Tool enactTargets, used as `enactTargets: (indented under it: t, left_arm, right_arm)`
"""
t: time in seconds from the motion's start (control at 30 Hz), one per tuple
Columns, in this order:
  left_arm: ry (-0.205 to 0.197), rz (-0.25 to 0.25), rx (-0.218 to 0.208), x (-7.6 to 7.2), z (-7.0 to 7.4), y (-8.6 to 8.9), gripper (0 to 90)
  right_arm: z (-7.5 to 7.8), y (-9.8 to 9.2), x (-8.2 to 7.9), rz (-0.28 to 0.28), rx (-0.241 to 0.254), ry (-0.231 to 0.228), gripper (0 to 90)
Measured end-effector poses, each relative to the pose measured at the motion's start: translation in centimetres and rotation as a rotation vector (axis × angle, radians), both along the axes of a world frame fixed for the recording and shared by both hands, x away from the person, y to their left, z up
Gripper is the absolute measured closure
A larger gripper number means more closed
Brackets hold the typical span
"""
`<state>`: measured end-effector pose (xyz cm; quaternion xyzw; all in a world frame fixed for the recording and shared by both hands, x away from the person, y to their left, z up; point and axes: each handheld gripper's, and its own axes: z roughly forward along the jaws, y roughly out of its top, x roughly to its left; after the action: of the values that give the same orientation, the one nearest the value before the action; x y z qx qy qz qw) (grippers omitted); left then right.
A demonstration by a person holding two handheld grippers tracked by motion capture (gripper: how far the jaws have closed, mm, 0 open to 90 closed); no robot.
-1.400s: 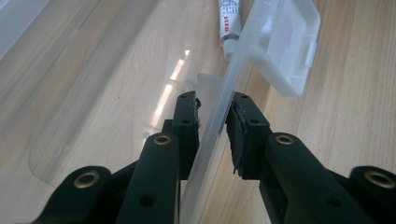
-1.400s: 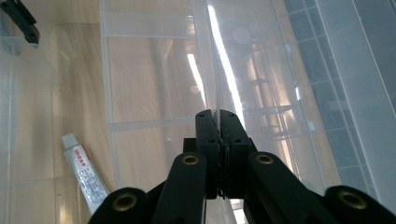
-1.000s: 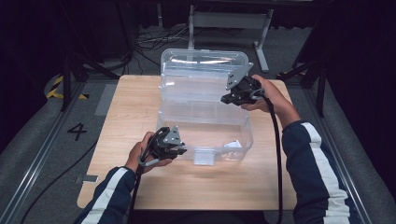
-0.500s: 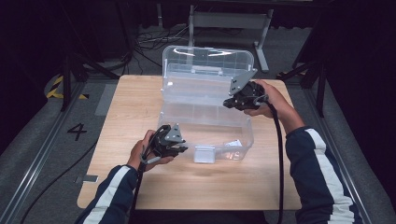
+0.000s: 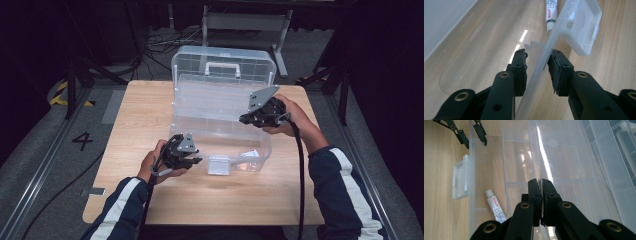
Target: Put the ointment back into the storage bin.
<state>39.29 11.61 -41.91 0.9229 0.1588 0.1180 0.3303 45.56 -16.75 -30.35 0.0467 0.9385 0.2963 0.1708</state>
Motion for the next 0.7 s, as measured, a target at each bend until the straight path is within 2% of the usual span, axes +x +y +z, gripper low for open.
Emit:
enactTargets:
  t: [0.07,0.3,0.37,0.4,0.47,0.53,0.57,0.63,0.7]
  left_arm:
    - [-0.02,0.0,-0.002,-0.2,-0.1,0.0,66.7]
    - [-0.043,0.018,-0.017,-0.5,-0.1,0.1,65.0]
    - [-0.068,0.031,-0.023,-0.7,0.0,0.3,64.2]
    - [-0.064,0.044,-0.037,-0.8,0.1,0.5,59.9]
    - [-0.057,0.031,-0.073,-1.0,0.4,1.1,58.8]
    - [-0.062,0.052,-0.107,-1.2,0.6,1.7,57.4]
    - [-0.062,0.052,-0.107,-1.2,0.6,1.7,54.1]
    - [-0.069,0.078,-0.124,-1.4,1.0,2.4,54.0]
    - [-0.071,0.072,-0.136,-1.6,1.3,2.9,52.4]
  right_arm:
    - [-0.2,-0.1,-0.2,0.0,0.012,0.005,87.6]
    - [-0.8,-0.6,-0.9,0.001,0.051,0.009,86.5]
    - [-1.1,-0.8,-1.1,0.004,0.076,0.013,86.5]
    - [-1.3,-0.9,-1.2,0.002,0.087,0.012,86.3]
    - [-1.6,-1.1,-1.5,-0.004,0.112,0.007,85.8]
    - [-1.9,-1.3,-1.7,-0.008,0.129,0.003,85.2]
    - [-1.9,-1.3,-1.7,-0.008,0.129,0.003,85.2]
    - [-2.2,-1.5,-2.0,-0.007,0.145,0.003,85.1]
    - [-2.4,-1.6,-2.1,-0.006,0.163,0.001,85.0]
